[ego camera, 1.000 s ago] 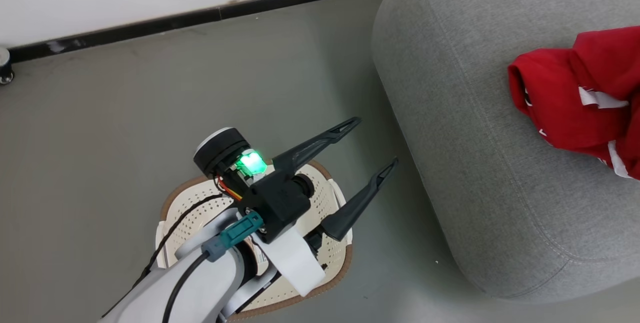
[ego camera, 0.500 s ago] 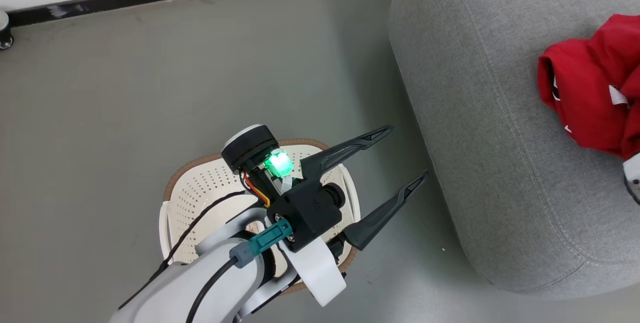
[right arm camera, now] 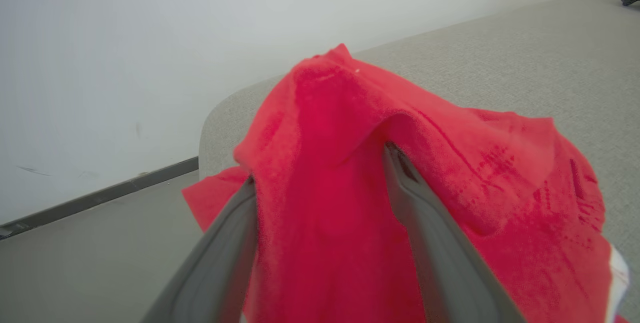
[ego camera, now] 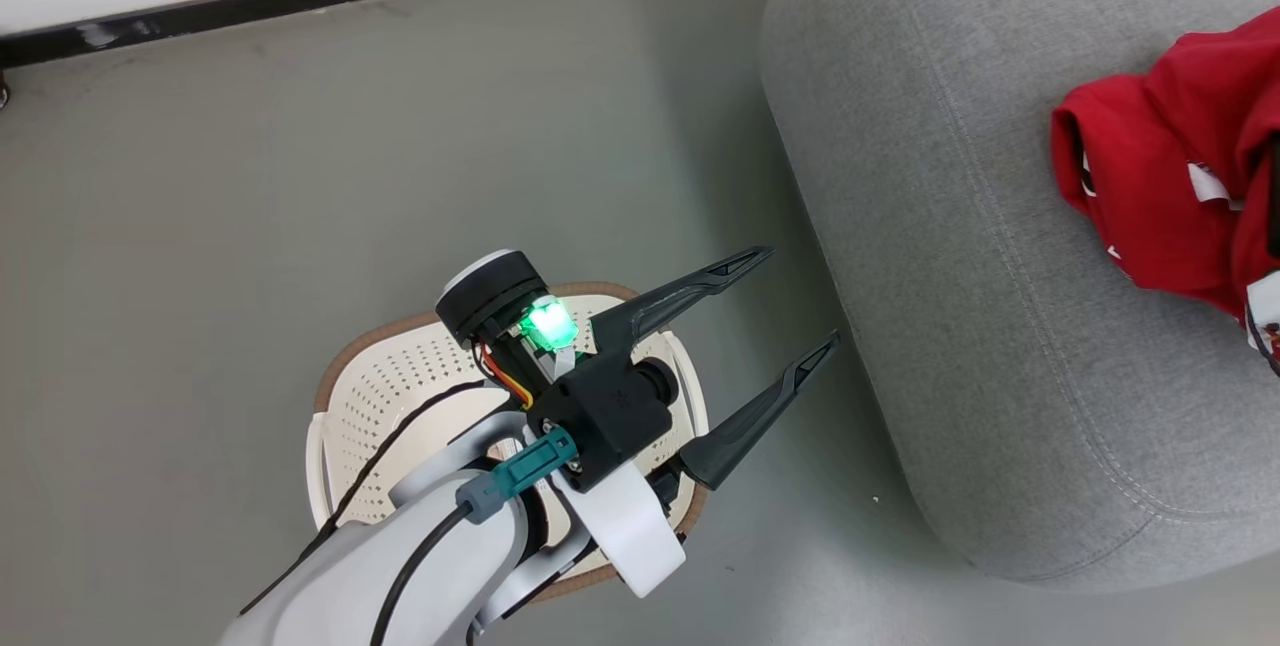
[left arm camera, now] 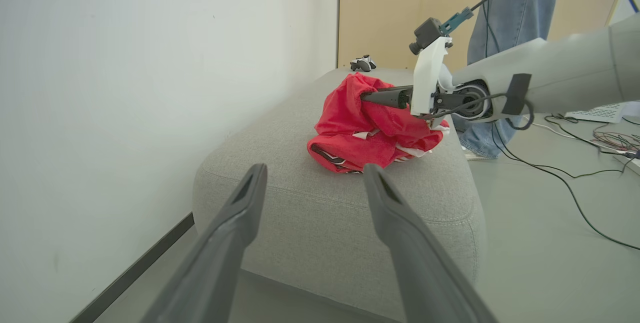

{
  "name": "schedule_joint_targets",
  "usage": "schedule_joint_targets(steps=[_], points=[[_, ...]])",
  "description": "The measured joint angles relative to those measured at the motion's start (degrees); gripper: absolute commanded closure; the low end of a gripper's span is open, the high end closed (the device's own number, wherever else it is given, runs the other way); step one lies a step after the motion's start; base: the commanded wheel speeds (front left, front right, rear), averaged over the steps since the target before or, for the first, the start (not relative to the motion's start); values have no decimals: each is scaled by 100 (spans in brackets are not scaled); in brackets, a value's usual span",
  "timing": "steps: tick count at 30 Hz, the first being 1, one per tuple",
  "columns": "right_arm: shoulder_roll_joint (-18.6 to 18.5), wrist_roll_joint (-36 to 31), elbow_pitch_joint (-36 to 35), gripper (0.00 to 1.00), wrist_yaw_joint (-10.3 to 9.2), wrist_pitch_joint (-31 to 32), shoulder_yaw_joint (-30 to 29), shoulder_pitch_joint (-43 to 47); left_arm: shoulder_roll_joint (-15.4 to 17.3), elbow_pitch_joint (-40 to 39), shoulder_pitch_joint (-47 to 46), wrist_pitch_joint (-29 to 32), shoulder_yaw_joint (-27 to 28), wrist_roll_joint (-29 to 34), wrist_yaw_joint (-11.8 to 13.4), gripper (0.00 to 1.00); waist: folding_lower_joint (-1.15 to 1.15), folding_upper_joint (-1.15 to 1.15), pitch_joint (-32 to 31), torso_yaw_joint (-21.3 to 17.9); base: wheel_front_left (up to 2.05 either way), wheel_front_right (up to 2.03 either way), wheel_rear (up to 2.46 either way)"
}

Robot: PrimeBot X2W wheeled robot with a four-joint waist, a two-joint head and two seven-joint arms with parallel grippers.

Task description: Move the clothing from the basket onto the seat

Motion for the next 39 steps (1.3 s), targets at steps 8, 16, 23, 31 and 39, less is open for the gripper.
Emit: schedule_joint_targets(steps=[8, 16, 23, 31, 39], points=[[-73, 36, -302, 0, 0, -52, -71, 159, -26, 187, -1, -134, 0, -47, -4, 0, 0, 0, -94, -122, 0, 0, 0], [-122, -101, -998, 0, 0, -53, -248, 417, 4, 398, 8, -348, 31, -100, -4, 0, 0, 0, -312, -253, 0, 0, 0], [-112, -291, -1433, 0, 0, -53, -257, 667, 9, 525, 177, -483, 79, -152, 27, 0, 0, 0, -542, -288, 0, 0, 0], [24, -587, -1800, 0, 0, -53, -129, 769, 15, 687, 443, -634, 275, -247, 234, 0, 0, 0, -818, -223, 0, 0, 0], [225, -909, -2104, 0, 0, -54, -54, 878, 58, 861, 788, -757, 583, -468, 516, 0, 0, 0, -1096, -64, 0, 0, 0]])
